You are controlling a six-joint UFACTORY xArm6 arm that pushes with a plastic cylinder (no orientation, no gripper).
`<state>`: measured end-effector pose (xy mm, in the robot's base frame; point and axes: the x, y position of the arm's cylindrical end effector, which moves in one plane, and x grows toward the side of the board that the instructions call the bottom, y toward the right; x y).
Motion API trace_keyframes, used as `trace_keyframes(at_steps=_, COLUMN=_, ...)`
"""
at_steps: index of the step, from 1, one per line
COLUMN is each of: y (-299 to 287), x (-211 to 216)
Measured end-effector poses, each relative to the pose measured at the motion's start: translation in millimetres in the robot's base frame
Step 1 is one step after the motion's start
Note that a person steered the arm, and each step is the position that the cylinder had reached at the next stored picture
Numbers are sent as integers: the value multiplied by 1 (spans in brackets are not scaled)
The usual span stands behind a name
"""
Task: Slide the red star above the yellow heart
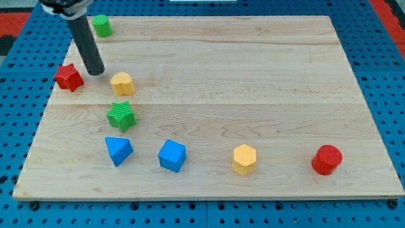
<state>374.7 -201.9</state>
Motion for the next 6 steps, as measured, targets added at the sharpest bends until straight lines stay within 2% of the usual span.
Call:
trace_keyframes(at_steps=1, y=28, x=15)
trace_keyframes(at_steps=2, y=-3, x=26)
trace_keyframes(at_steps=3, y=-64, x=87)
trace_keyframes(at_steps=4, y=-103, x=69)
trace_keyframes(at_steps=6, y=-46, x=-13)
